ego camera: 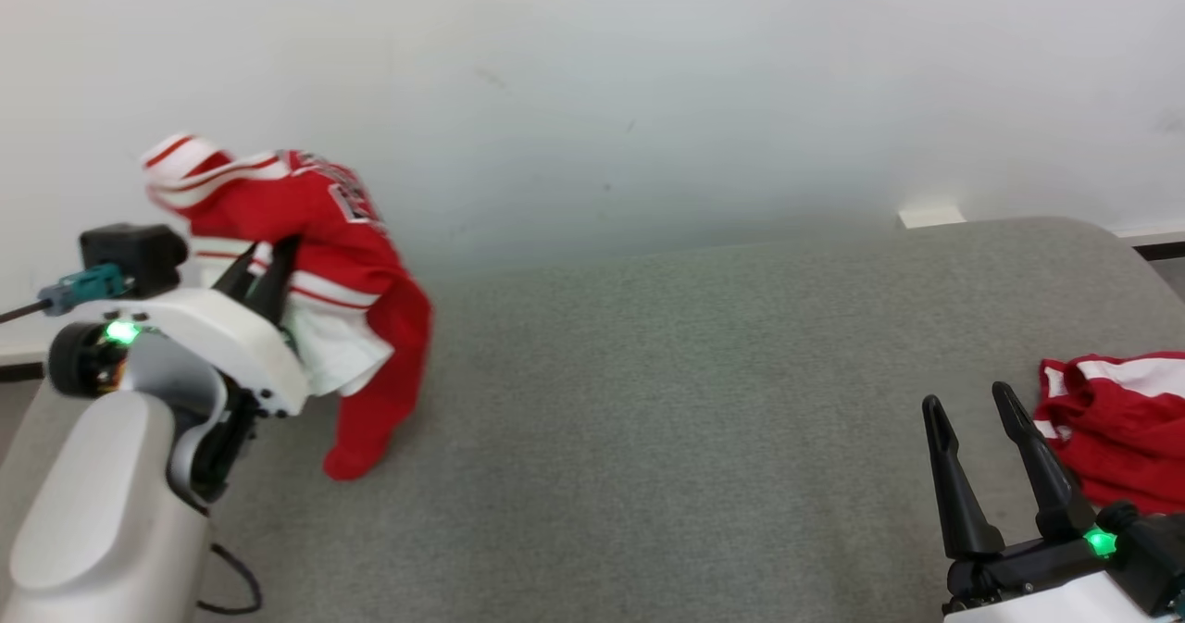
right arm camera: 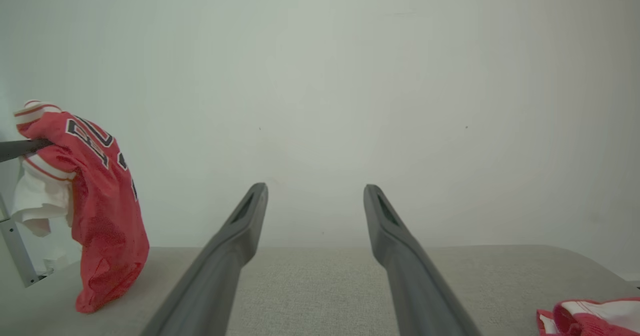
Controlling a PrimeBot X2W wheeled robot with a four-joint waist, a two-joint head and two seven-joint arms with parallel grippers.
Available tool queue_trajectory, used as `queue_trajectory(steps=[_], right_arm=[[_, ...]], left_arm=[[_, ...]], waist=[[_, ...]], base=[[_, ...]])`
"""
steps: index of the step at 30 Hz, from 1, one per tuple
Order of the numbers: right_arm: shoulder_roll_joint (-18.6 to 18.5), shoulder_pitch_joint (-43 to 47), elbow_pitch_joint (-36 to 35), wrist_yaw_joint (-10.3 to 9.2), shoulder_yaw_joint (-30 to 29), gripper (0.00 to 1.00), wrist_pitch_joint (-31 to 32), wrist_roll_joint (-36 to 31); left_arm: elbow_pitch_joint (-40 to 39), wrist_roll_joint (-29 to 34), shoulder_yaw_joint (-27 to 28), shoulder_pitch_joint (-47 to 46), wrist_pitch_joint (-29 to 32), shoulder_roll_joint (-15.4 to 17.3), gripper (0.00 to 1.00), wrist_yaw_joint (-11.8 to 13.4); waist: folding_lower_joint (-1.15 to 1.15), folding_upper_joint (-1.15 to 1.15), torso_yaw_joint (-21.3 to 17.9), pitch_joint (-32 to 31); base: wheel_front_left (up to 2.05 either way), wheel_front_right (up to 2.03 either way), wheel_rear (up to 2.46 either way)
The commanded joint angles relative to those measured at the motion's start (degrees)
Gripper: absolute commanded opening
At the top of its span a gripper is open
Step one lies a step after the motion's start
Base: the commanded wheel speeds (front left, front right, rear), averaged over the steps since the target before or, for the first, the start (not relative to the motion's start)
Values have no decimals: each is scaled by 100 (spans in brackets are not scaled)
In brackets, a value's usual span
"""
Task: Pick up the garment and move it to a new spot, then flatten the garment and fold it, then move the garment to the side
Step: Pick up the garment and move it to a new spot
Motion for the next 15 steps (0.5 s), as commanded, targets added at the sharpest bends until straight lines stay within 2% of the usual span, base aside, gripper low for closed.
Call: queue_trajectory(steps=[1, 4, 10, 15], right_arm=[[-43, 76, -20, -13, -25, 100, 7, -7], [-66, 69, -39, -13, -24, 100, 8, -4], [-109, 99, -94, -13, -96, 100, 8, 0], [-139, 144, -133, -13, -115, 100, 8, 16]], left_arm=[[-150, -52, -13, 86, 12, -4, 0, -14], [-886, -49, -117, 242, 156, -73, 0, 14], [-2181, -361, -284, 523, 398, -441, 0, 139], [-2659, -539, -252, 842, 294, -727, 0, 319]], waist=[[0, 0, -68, -48], [0, 0, -215, -112], [0, 0, -482, -139], [0, 0, -645, -96]], base=[[0, 0, 0], [0, 0, 0], [0, 0, 0], [0, 0, 0]])
